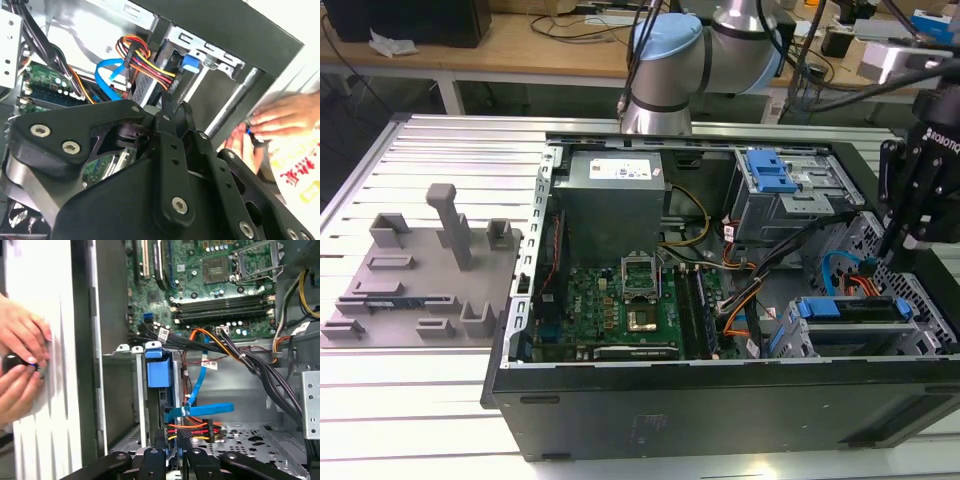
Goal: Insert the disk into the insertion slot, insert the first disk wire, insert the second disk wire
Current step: 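Insert the second disk wire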
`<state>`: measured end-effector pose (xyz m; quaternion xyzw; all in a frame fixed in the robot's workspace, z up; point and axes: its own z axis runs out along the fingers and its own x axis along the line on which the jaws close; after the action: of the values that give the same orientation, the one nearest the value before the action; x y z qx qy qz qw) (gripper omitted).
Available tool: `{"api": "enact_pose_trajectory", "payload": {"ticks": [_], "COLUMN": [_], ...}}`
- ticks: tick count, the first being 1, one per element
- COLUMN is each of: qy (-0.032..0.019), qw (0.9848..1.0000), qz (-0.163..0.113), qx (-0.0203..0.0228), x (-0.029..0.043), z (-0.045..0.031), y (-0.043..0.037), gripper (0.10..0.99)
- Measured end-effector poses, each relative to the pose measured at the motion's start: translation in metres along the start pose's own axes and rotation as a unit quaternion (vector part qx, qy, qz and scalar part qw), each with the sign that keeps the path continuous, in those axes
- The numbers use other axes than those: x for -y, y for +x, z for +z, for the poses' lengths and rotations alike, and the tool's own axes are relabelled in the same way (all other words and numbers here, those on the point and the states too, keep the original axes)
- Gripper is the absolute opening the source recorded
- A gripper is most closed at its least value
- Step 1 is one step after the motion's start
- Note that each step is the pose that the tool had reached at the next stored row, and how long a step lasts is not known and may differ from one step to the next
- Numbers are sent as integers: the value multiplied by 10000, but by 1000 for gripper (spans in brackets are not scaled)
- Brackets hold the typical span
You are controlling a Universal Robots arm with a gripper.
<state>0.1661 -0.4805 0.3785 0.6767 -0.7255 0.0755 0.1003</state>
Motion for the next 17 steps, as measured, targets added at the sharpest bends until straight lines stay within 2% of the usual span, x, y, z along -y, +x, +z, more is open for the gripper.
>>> {"api": "enact_pose_trajectory", "payload": {"ticks": [1,2,5,11,17], "qy": [1,1,6,8,8], "qw": [9999,9999,9999,9999,9999], "qz": [4,4,5,6,7], "qx": [-107,-131,-132,-132,-127], "x": [-5,-28,-94,-183,-185], "z": [-24,-24,-21,-15,-2], "y": [-16,-21,-17,-11,-11], "gripper": [243,243,243,243,243]}}
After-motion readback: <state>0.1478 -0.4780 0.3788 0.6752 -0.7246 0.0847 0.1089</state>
